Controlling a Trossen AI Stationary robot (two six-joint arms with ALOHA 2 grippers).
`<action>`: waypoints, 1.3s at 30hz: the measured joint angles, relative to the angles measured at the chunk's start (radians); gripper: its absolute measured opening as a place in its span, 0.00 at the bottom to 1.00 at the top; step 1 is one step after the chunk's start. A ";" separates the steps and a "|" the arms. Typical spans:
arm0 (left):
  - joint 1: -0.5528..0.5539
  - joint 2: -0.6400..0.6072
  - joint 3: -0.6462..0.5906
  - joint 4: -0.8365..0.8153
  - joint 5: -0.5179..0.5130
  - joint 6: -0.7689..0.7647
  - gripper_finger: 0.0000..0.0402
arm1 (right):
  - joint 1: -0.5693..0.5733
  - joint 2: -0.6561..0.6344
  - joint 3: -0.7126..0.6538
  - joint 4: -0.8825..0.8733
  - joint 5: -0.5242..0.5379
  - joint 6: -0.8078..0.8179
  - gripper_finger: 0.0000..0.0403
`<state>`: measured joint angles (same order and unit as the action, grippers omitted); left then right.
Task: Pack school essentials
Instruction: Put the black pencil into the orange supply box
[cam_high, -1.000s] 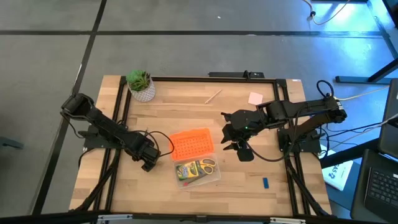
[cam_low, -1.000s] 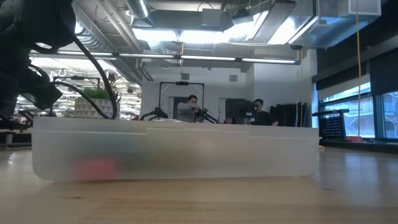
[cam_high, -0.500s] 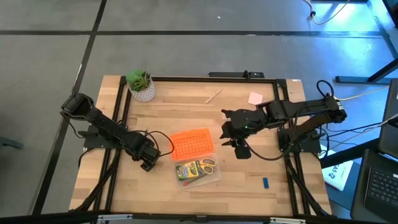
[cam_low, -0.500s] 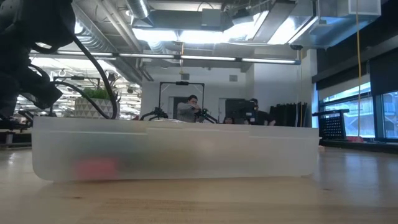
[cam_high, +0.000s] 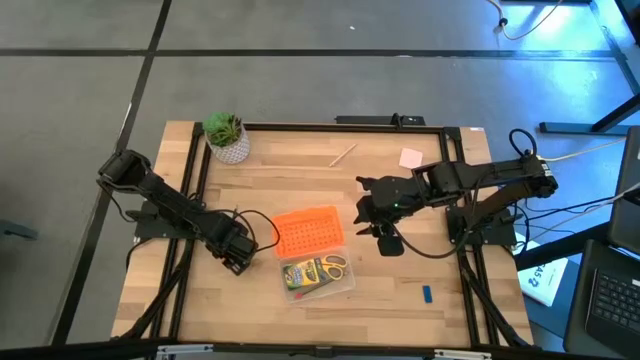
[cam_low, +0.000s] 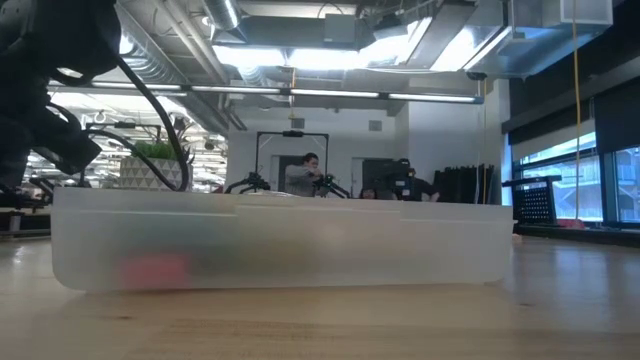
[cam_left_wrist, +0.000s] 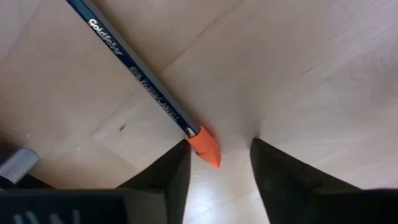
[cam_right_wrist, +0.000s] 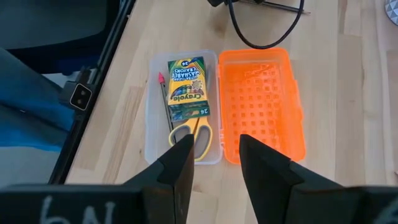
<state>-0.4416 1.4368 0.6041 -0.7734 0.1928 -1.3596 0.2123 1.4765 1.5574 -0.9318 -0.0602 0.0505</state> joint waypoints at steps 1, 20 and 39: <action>0.000 0.000 0.000 0.000 -0.002 0.000 0.37 | 0.000 0.000 0.000 0.000 0.000 0.000 0.32; 0.000 0.000 0.001 -0.005 -0.026 0.000 0.08 | 0.000 0.000 0.000 0.000 -0.001 -0.002 0.32; 0.002 0.005 0.132 -0.161 -0.100 0.029 0.04 | 0.000 0.000 0.000 -0.021 -0.002 -0.004 0.32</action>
<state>-0.4400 1.4423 0.7357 -0.9345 0.0929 -1.3308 0.2123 1.4765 1.5578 -0.9524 -0.0620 0.0466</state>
